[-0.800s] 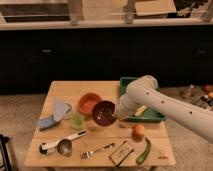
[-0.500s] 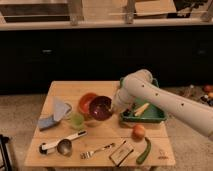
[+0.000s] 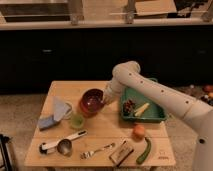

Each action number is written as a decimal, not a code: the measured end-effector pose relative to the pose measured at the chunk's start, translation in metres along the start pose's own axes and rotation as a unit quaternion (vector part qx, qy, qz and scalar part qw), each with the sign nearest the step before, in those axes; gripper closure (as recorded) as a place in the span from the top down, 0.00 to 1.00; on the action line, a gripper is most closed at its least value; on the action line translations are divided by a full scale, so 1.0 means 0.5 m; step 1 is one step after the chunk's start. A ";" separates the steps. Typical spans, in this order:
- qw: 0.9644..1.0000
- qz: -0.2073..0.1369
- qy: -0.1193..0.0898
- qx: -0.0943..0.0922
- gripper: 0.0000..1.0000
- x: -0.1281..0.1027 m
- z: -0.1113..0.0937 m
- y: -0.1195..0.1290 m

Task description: Stack bowls on top of each other

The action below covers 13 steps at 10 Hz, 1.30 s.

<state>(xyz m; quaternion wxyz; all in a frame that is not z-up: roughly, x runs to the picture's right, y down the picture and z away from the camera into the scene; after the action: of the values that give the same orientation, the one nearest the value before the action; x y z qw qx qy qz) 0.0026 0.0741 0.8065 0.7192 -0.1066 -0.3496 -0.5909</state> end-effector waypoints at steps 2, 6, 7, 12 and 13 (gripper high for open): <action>1.000 -0.001 -0.003 0.009 0.00 0.020 0.016 -0.012; 1.000 -0.008 -0.010 0.019 0.00 0.038 0.047 -0.047; 1.000 -0.008 -0.011 0.019 0.01 0.041 0.052 -0.050; 1.000 0.005 -0.011 0.009 0.47 0.053 0.073 -0.042; 1.000 0.006 -0.011 0.009 0.57 0.054 0.076 -0.040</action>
<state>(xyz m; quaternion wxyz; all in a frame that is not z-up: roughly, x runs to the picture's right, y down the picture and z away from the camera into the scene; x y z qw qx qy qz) -0.0286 0.0689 0.8459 0.7198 -0.1088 -0.3620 -0.5823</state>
